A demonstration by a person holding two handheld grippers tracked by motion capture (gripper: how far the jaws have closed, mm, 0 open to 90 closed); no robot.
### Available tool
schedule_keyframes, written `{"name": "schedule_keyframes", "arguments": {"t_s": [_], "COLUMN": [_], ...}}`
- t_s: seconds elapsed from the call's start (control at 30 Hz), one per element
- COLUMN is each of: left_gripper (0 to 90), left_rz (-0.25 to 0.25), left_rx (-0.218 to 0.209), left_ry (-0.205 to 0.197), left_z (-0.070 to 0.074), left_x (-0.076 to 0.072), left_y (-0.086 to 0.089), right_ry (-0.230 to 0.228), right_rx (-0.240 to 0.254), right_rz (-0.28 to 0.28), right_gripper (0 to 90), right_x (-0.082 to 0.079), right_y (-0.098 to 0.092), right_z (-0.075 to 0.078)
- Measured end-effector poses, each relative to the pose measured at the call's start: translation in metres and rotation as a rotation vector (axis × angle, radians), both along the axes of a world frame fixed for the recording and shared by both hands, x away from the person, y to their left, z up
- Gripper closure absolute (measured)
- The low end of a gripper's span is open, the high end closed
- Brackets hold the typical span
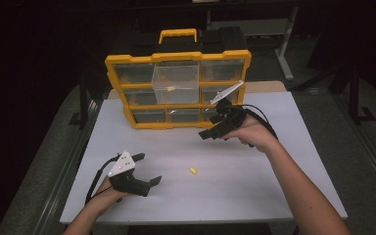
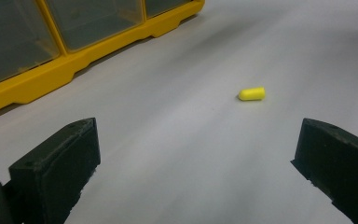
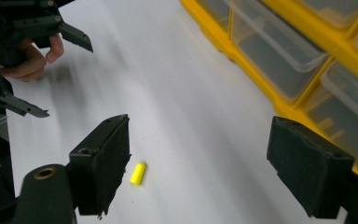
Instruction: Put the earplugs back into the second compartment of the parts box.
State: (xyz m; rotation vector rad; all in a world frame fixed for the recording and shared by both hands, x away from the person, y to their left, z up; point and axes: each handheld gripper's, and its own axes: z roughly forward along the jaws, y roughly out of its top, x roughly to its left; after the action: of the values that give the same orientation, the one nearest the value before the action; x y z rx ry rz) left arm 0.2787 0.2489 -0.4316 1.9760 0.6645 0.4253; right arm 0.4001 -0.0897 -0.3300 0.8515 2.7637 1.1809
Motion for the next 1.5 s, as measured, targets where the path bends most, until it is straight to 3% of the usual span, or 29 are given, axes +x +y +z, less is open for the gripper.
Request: {"name": "schedule_keyframes", "arguments": {"t_s": [0.8, 1.03, 1.5], "left_gripper": [0.0, 0.0, 0.0], "left_rz": [0.012, 0.011, 0.007], "left_rx": [0.003, 0.007, 0.014], "left_ry": [0.016, 0.017, 0.011], "left_z": [-0.001, -0.001, -0.001], "left_x": [0.001, 0.001, 0.002], "left_y": [0.000, 0.000, 0.004], "right_ry": [0.066, 0.072, 0.152], "right_rx": [-0.058, -0.072, -0.112], "right_rz": [0.024, 0.046, 0.127], "right_gripper": [24.4, 36.3, 58.6], "right_x": [-0.023, -0.029, -0.035], "right_y": [0.026, 0.037, 0.054], "right_z": [-0.061, -0.073, -0.096]}}
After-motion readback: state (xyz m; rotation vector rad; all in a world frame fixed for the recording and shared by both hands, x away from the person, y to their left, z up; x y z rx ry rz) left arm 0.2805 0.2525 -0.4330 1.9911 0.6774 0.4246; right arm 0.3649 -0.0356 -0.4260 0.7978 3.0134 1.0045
